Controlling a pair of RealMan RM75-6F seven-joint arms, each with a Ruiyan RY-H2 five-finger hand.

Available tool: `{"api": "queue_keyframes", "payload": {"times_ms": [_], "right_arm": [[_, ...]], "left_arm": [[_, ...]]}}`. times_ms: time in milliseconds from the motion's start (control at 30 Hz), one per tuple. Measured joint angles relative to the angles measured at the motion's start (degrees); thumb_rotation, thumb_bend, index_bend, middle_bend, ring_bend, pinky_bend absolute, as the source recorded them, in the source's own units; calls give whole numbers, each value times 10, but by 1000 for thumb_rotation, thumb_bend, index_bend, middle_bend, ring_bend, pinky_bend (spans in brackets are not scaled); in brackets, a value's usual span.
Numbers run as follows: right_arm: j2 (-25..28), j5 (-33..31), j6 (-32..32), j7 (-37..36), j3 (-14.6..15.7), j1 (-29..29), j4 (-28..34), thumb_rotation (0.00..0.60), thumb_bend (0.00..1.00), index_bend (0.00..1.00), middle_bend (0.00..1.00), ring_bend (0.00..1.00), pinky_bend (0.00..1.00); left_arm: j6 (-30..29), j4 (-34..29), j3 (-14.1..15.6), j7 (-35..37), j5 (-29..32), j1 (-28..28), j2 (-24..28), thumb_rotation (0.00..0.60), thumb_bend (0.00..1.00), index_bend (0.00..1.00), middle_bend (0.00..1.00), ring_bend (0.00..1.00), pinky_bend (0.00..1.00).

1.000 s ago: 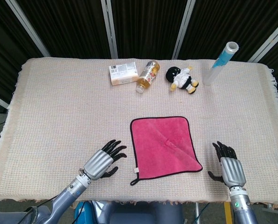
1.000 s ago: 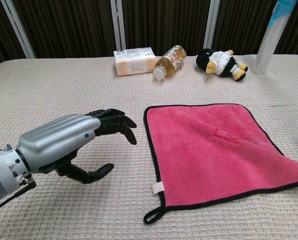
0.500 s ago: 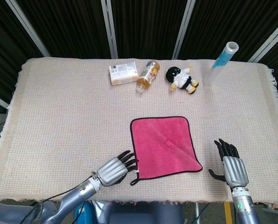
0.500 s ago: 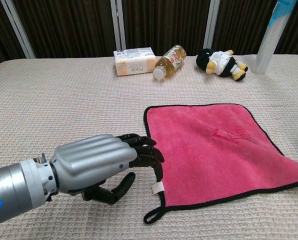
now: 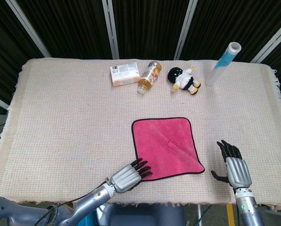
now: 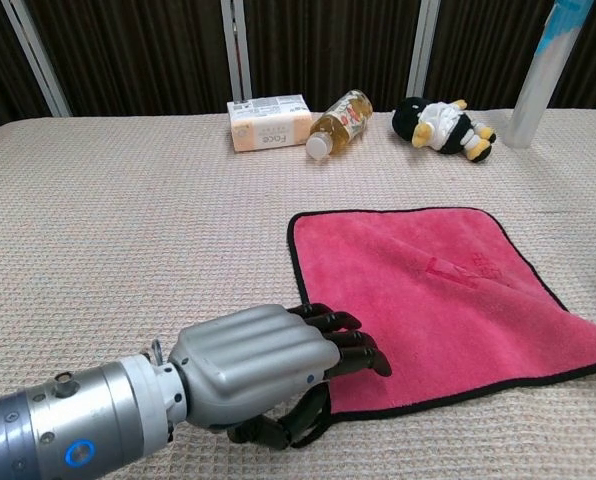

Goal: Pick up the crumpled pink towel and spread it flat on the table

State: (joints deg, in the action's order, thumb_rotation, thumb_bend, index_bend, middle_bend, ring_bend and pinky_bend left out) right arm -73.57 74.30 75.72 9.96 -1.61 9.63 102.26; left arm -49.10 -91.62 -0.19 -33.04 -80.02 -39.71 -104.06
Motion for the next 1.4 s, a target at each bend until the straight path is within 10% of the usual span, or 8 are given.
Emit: {"api": "queue_keyframes", "payload": {"times_ms": [1400], "right_arm": [[-5,18,4,-11,-4,-11,2,600,237,0,0,0,0]], "left_arm": [[-14,-17,75,11,0,16,53,600,864,133,88,0,62]]}}
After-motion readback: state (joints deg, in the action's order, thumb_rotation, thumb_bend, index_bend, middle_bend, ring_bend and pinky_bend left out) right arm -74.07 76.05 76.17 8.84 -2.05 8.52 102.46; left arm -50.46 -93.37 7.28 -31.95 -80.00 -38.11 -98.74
